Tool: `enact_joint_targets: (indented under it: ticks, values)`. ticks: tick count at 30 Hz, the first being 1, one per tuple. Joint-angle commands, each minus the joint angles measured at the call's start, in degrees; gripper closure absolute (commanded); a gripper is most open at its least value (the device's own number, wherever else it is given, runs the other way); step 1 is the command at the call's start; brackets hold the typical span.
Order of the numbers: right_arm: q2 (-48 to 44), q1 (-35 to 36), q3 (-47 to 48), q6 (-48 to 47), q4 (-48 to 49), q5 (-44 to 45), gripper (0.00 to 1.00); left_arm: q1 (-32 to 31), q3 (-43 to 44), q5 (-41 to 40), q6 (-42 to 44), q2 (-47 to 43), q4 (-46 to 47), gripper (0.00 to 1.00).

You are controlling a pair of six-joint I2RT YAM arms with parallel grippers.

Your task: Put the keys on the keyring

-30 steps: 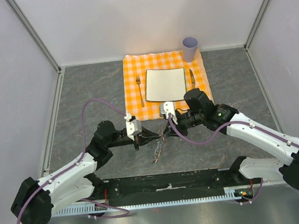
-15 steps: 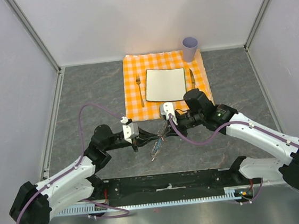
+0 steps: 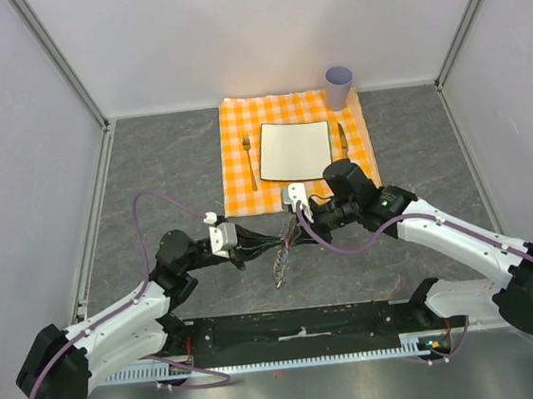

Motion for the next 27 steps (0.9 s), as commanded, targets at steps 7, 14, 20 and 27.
enact_joint_targets:
  ticks: [7, 14, 20, 27]
  values:
    - [-5.02, -0.09, -1.27, 0.42, 2.68, 3.96, 0.8, 0.17, 0.21, -0.34, -0.79, -0.49, 4.45, 0.98]
    - [-7.05, -0.09, -1.0, -1.33, 2.68, -1.48, 0.65, 0.16, 1.36, 0.81, -0.78, 0.57, 3.3, 0.98]
    - [-6.44, -0.09, -0.65, -1.86, 2.77, -2.98, 0.64, 0.17, 1.71, 1.77, -1.4, 1.09, 3.74, 0.98]
    - [-5.47, -0.09, -0.47, -1.95, 3.29, -3.51, 0.68, 0.16, 2.06, 3.27, -2.28, 2.15, 5.06, 0.98]
